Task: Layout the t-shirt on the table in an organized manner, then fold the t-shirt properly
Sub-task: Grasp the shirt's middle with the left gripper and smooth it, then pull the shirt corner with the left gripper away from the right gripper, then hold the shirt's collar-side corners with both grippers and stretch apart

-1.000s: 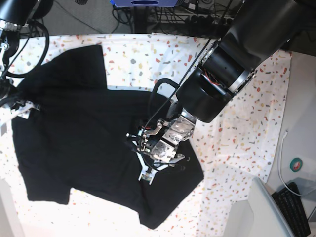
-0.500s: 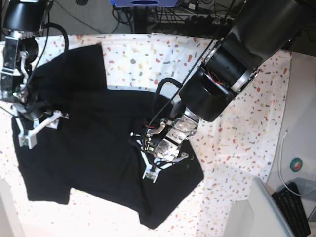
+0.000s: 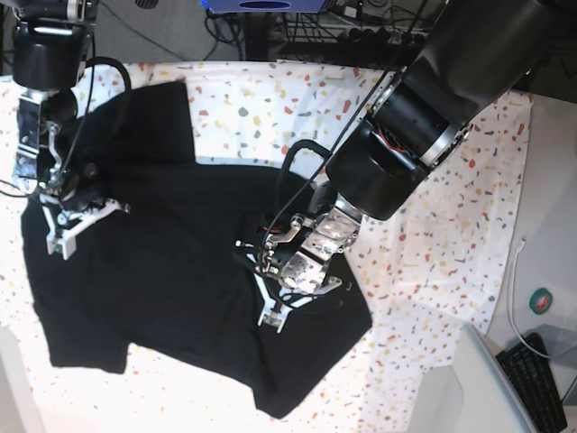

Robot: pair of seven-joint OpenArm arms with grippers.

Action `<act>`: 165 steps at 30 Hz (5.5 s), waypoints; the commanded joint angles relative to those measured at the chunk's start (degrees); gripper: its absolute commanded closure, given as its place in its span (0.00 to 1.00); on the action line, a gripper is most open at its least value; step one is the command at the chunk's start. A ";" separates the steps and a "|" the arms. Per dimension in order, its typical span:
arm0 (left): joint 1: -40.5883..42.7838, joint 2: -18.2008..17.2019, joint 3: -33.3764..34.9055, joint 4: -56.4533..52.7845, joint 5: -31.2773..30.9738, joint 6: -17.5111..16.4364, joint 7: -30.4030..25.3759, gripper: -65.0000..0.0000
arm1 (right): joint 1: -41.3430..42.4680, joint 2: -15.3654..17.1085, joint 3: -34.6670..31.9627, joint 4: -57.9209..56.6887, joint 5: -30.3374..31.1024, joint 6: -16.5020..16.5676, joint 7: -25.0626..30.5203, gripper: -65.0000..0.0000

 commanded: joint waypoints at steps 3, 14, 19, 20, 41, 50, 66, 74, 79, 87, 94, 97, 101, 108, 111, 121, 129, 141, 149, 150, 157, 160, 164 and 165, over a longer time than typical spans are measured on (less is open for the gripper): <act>-1.85 1.23 -0.23 1.52 0.28 0.37 -0.45 0.49 | 0.96 0.68 0.22 -1.13 0.12 0.25 0.84 1.00; -1.76 1.40 -0.05 2.84 0.54 0.37 -0.45 0.42 | 0.96 0.68 0.22 -2.71 0.12 0.25 0.84 1.00; -1.76 0.87 -0.05 2.75 0.54 0.37 -0.45 0.42 | 0.96 0.68 0.31 -2.71 0.12 0.17 0.84 1.00; -1.76 0.52 -0.05 2.75 0.54 0.37 -0.45 0.42 | 0.96 0.68 0.40 -2.71 0.12 0.17 0.84 1.00; 0.35 -0.80 -0.14 2.75 0.63 0.37 -0.45 0.69 | 0.78 0.68 0.57 -2.71 0.12 0.17 0.84 1.00; 0.61 -2.12 -0.23 2.75 0.28 0.37 -0.45 1.00 | 0.87 0.68 0.57 -2.80 0.12 0.17 0.84 1.00; 25.32 -6.60 -30.91 31.32 0.63 0.46 -0.71 1.00 | 1.04 0.76 0.57 -4.82 0.12 0.17 0.84 1.00; 35.60 -6.25 -42.78 46.44 0.19 0.37 -0.80 1.00 | 0.96 0.76 0.40 -4.47 0.12 0.17 0.84 1.00; 41.05 -6.25 -44.36 54.44 0.10 0.29 -0.80 1.00 | 0.78 0.68 0.31 -4.38 0.12 0.17 0.84 1.00; 49.49 -3.43 -46.91 56.37 0.10 0.29 -0.80 1.00 | 0.69 0.68 0.22 -4.38 0.12 0.17 0.84 1.00; 51.16 -2.91 -49.19 56.99 -5.26 0.20 -0.45 1.00 | 0.61 0.68 0.22 -4.29 0.12 0.17 0.84 1.00; 52.74 -5.37 -49.19 57.87 -10.97 0.20 -0.45 0.93 | 0.69 0.68 0.22 -4.20 0.12 0.17 0.84 1.00; 55.56 -8.36 -49.19 59.19 -17.22 0.20 -0.36 0.47 | 0.25 0.68 0.22 -1.74 0.12 0.17 0.49 1.00; 59.51 -11.08 -56.31 62.70 -27.50 0.20 -0.45 0.25 | -1.86 0.24 0.22 8.10 0.29 0.17 -4.00 1.00; 59.51 -11.70 -60.97 63.76 -28.56 0.11 -0.62 0.25 | -4.14 -0.91 0.57 15.58 0.38 0.17 -6.20 0.87; 52.22 -15.74 -62.20 49.96 -29.00 -13.34 -0.62 0.25 | -16.63 -1.35 0.75 33.77 0.47 0.17 -6.02 0.35; 48.35 -15.65 -62.20 43.36 -28.91 -14.31 -0.71 0.25 | -21.02 -4.42 10.07 33.95 4.25 0.25 -5.93 0.35; 44.48 -16.01 -61.41 35.72 -28.56 -14.48 -0.71 0.70 | -24.98 -4.86 23.08 31.84 15.50 0.25 -6.02 0.35; 44.83 -15.83 -61.41 38.18 -22.84 -14.48 -0.71 1.00 | -28.67 -7.24 20.88 29.55 15.32 6.67 -6.46 0.36; 45.10 -15.83 -61.41 39.41 -22.49 -14.48 -0.71 1.00 | -29.55 -7.85 20.62 30.26 15.24 7.02 -6.46 0.36; 45.18 -15.74 -61.32 44.95 -17.66 -14.48 -0.71 1.00 | -27.79 -7.59 19.03 29.91 14.97 7.02 -5.93 0.42; 45.18 -15.74 -61.32 46.79 -15.99 -14.48 -0.71 1.00 | -24.63 -5.13 19.56 28.41 14.97 7.11 -6.11 0.67; 45.10 -15.74 -61.41 49.08 -15.63 -14.48 -0.71 1.00 | -18.82 -1.78 19.56 19.80 14.97 7.20 -6.46 1.00; 45.01 -15.74 -61.41 49.52 -15.63 -14.48 -0.71 1.00 | -17.68 -1.08 19.56 17.25 14.97 7.11 -6.46 1.00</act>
